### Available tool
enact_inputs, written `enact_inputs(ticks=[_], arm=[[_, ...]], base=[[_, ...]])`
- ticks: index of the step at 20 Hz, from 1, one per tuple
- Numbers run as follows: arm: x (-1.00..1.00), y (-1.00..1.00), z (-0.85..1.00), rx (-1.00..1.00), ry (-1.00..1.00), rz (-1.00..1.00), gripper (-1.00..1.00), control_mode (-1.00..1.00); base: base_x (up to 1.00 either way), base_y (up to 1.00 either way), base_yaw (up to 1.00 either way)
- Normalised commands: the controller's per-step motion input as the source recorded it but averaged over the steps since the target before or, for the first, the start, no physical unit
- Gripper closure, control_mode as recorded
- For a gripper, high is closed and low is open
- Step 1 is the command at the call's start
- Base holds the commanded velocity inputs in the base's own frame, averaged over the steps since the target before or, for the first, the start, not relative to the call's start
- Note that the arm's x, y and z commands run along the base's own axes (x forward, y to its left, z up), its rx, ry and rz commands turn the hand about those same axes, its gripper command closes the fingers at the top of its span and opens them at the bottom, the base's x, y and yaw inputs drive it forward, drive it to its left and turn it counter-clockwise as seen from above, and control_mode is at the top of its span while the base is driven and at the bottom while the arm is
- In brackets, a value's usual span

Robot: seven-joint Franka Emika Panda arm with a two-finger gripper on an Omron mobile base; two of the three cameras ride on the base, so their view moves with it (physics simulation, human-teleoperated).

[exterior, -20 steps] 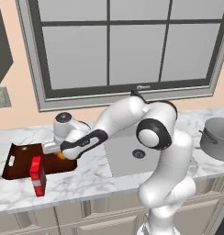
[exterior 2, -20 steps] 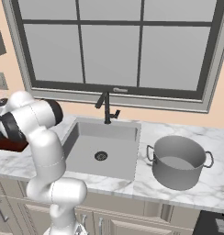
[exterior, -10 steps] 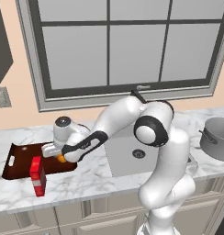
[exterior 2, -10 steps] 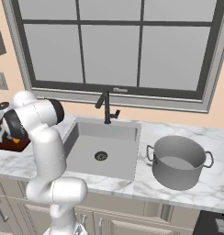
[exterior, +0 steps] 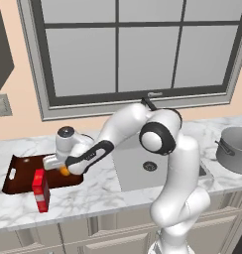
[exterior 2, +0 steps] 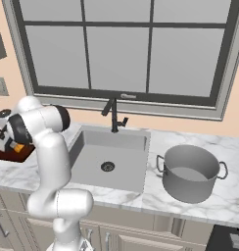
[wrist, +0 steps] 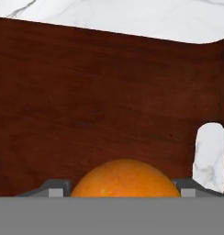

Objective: Pick up all produce items and place them in the sink. Turn on the sink faucet to wash them. Then turn the sink off and put them in the tray.

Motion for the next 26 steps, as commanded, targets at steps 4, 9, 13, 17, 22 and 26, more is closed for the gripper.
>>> enact_inputs(ticks=[4, 9, 13, 17, 22, 26], arm=[[0.20, 0.17, -0.08, 0.00, 0.03, 0.00, -1.00, -1.00], [0.04, 0.10, -0.05, -0.01, 0.00, 0.00, -1.00, -1.00], [0.00, 0.00, 0.12, 0.00, 0.00, 0.00, -1.00, -1.00], [-0.02, 0.00, 0.31, 0.00, 0.00, 0.00, -1.00, -1.00], [0.00, -0.02, 0.40, 0.00, 0.00, 0.00, -1.00, -1.00], [0.00, -0.04, 0.41, -0.01, 0.00, 0.00, -1.00, -1.00]], base=[[0.00, 0.00, 0.00], [0.00, 0.00, 0.00], [0.00, 0.00, 0.00], [0.00, 0.00, 0.00], [0.00, 0.00, 0.00], [0.00, 0.00, 0.00]])
